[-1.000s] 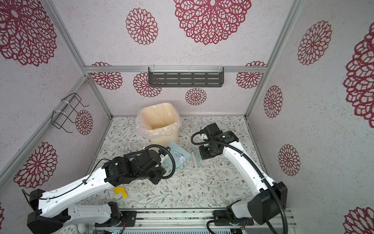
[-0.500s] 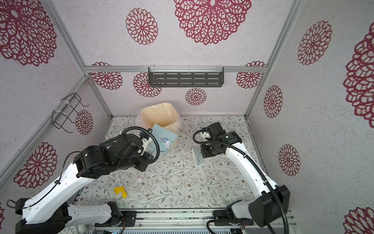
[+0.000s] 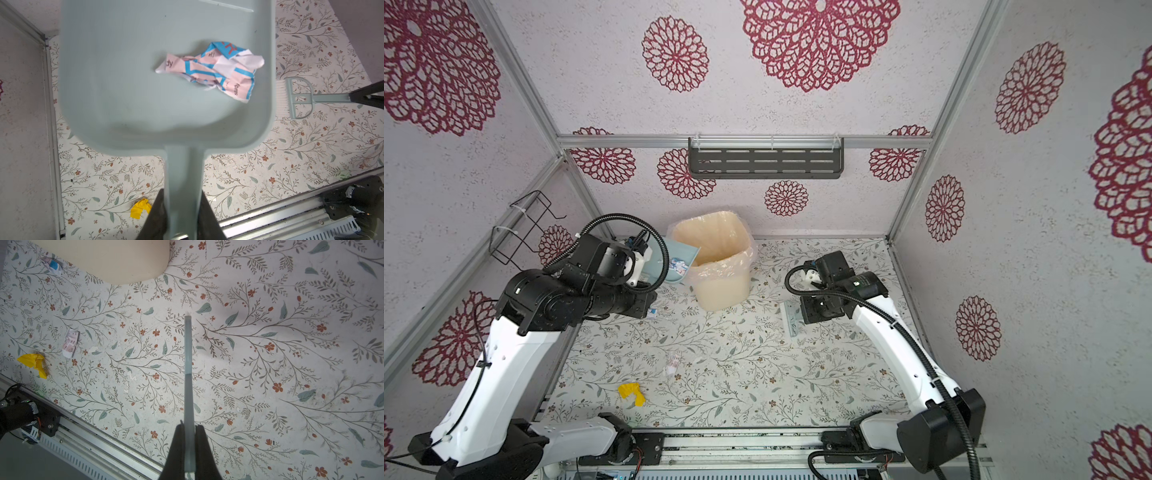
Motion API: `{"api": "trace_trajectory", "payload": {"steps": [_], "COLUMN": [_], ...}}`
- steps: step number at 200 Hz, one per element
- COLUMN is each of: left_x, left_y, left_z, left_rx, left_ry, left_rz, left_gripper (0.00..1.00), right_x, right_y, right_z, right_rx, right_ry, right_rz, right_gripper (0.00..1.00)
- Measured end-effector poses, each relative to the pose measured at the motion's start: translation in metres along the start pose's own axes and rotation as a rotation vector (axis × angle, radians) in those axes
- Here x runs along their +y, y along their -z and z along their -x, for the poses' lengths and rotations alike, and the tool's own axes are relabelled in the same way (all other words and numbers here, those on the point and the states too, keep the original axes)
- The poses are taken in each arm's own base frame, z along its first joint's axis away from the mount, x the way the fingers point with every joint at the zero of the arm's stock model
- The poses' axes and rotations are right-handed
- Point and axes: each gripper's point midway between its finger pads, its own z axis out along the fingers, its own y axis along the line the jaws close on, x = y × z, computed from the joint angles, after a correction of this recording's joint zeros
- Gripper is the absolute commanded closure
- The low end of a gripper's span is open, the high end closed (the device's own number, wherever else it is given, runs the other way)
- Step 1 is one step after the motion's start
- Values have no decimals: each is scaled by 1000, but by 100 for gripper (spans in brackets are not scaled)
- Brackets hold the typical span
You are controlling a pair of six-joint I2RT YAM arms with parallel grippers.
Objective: Sweep away the paper scraps from the table
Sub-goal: 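Tilt the teal dustpan over the trash bin with the left gripper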
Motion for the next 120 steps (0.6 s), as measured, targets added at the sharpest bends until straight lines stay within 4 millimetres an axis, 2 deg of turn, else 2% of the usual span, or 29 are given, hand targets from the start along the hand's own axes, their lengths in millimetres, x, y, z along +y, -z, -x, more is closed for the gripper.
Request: {"api": "trace_trajectory", "payload": {"steps": [32,76,120], "left_x": [13,26,30], "left_y": [-15,-22,-51], "left_z": [11,44,63], "left_rx": [40,16,72], "left_ry": [-13,-41,-113], "left_rz": [25,49,91], "left_gripper": [100,100,100], "right_x": [-1,-4,-7], "right_y": [0,-2,-1], "right_z": [-1,-4,-4], "right_rx": [2,9,10], "right_ry": [-4,-12,-19], "right_rz": [-1,-5,-10], "right_gripper": [100,100,100]}}
